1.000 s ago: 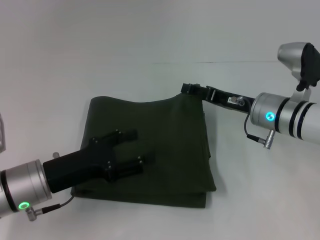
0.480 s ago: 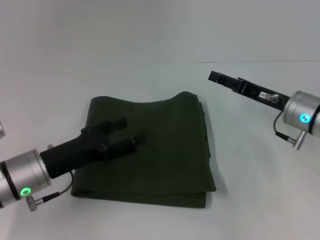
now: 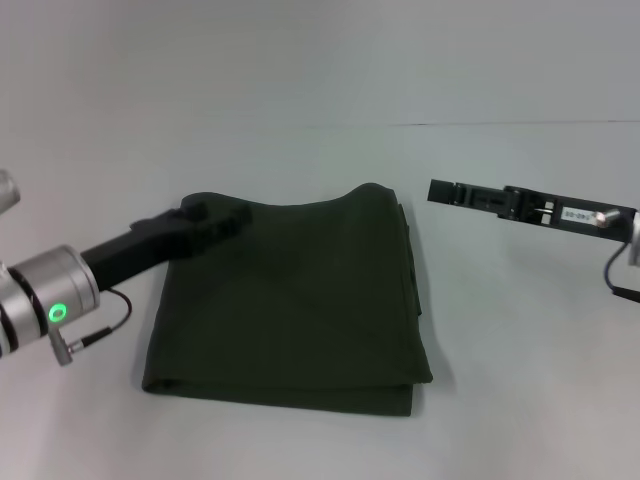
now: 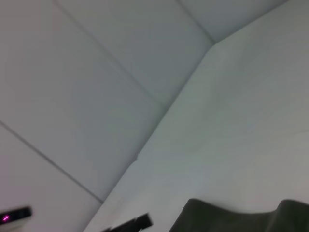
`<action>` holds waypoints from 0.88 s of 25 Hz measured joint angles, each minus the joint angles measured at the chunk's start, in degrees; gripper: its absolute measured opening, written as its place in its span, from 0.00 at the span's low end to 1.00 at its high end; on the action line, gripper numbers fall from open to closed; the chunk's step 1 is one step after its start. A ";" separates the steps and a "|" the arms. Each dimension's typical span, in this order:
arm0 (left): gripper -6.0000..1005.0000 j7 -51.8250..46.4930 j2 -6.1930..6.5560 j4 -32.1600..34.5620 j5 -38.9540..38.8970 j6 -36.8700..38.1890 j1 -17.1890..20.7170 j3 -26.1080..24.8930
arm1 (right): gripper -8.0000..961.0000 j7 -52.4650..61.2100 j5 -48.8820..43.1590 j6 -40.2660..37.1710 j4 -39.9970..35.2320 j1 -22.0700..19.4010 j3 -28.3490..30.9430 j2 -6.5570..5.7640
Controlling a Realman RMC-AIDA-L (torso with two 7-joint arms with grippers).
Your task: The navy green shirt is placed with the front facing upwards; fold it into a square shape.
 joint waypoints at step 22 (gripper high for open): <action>0.80 -1.37 0.06 -0.47 0.77 -31.79 -5.91 14.09 | 0.82 3.13 0.07 -3.84 -2.41 -4.16 3.53 -0.09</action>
